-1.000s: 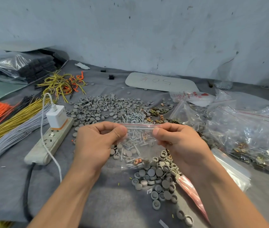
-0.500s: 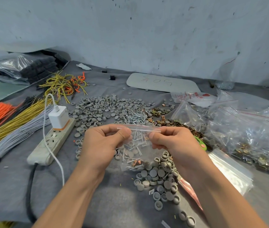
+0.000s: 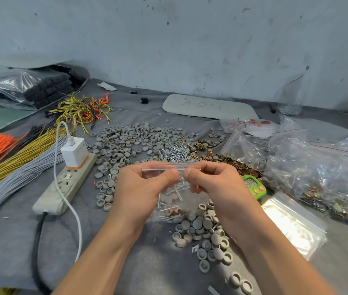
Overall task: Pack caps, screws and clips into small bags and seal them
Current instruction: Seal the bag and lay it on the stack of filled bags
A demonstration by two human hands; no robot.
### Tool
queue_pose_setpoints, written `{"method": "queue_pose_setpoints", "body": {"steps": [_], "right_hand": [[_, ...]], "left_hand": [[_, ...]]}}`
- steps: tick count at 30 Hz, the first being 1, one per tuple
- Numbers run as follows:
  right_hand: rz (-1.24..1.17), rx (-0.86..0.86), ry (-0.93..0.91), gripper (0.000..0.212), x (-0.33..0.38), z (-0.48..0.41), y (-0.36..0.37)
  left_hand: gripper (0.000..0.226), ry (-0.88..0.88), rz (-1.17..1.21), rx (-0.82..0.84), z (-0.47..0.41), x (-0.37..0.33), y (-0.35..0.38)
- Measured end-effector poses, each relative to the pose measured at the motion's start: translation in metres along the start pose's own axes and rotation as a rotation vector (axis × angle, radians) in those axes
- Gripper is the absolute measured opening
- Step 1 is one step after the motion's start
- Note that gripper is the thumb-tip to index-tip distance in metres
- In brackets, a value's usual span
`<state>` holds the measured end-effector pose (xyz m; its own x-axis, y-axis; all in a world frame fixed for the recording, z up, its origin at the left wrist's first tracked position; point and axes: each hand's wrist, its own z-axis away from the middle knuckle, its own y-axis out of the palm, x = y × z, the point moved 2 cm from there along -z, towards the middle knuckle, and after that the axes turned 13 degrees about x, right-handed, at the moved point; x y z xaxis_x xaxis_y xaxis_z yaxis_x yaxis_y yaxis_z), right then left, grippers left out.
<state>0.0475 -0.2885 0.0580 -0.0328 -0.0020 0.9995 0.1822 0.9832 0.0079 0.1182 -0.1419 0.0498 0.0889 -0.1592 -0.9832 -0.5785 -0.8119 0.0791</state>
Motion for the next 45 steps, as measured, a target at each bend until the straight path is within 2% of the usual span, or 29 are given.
{"method": "queue_pose_setpoints", "body": {"steps": [11,17,19,28,38,45], "right_hand": [[-0.018,-0.037,-0.014,0.031,-0.0005,-0.0018,0.0054],[0.043,-0.048,-0.046,0.017,0.0000,0.0000,0.0006],[0.053,-0.065,-0.036,0.013,-0.0002,-0.0003,-0.0012],[0.109,-0.072,-0.005,0.029,-0.0022,-0.0023,0.0003],[0.012,-0.064,0.011,0.014,-0.0077,-0.0051,-0.0025],[-0.020,-0.079,-0.013,0.020,-0.0071,-0.0058,0.0007]], "left_hand": [[0.008,-0.014,0.016,-0.043,-0.0002,0.0016,-0.0008],[0.011,-0.003,0.039,-0.008,0.0011,0.0000,-0.0013],[0.019,-0.005,0.042,-0.008,0.0020,-0.0005,-0.0032],[0.019,-0.038,0.064,-0.034,0.0012,-0.0001,-0.0048],[0.026,-0.074,0.039,-0.024,-0.0004,0.0046,-0.0069],[0.020,-0.053,0.077,-0.048,-0.0003,0.0043,-0.0042]]}}
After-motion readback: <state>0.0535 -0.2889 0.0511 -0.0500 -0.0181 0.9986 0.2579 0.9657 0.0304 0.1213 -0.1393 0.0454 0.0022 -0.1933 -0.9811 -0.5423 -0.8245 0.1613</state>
